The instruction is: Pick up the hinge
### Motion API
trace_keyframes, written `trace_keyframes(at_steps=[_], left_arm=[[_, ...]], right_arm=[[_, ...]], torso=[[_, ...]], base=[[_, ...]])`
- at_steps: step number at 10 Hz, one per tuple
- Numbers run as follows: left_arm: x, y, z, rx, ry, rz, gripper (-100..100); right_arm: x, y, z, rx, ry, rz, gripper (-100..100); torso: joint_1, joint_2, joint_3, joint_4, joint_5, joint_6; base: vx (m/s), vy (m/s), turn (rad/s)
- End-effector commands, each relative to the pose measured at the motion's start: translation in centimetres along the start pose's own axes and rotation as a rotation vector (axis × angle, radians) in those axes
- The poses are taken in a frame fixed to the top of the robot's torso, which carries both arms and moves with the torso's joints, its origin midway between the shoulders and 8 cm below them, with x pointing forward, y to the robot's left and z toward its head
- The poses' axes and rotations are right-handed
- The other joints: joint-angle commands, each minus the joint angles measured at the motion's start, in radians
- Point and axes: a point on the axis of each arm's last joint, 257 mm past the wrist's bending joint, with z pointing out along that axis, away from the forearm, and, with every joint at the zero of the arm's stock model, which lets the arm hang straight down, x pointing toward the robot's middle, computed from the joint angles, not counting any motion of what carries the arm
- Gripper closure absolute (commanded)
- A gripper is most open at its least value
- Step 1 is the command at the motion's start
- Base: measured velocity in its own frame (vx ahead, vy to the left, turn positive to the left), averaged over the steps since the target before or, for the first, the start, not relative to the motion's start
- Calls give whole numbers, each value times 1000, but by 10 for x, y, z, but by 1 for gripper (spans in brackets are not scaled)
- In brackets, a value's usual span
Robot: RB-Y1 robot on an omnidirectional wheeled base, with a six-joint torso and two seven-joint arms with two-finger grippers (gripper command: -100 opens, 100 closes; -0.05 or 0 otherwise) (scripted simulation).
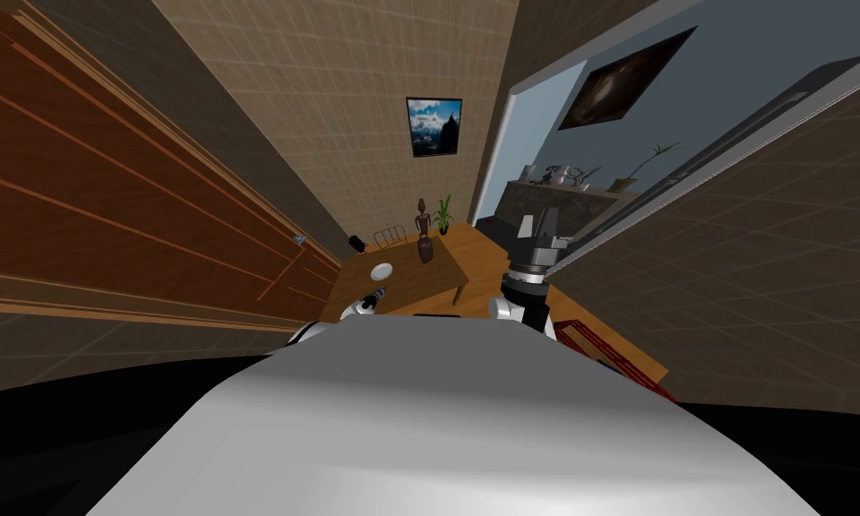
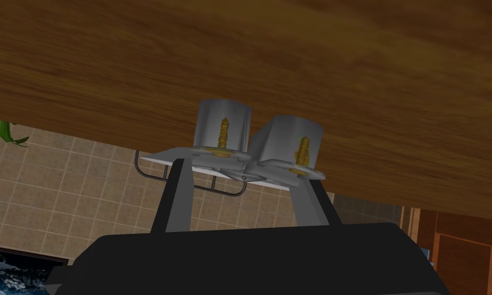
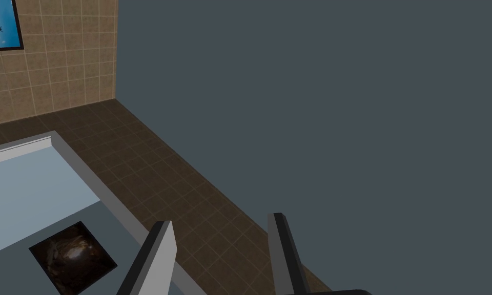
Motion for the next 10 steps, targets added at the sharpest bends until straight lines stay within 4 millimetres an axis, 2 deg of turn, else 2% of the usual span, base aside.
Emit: trace_keyframes(at_steps=[1,2,3,5,10], left_arm=[[0,0,0,0,0,0,100],[0,0,0,0,0,-1,0],[0,-6,3,0,3,-10,100],[-2,-17,7,-8,7,-31,100],[-7,-32,13,-24,5,-35,100]], right_arm=[[0,0,0,0,0,0,0],[0,0,0,0,0,0,0],[0,0,0,0,0,0,0],[0,0,0,0,0,0,0],[0,0,0,0,0,0,0]], torso=[[0,0,0,0,0,0],[0,0,0,0,0,0],[0,0,0,0,0,0],[4,4,2,1,1,1],[3,4,2,0,1,0]], base=[[0,0,0],[0,0,0],[-42,31,-55],[-94,75,-94],[-73,31,-44]])
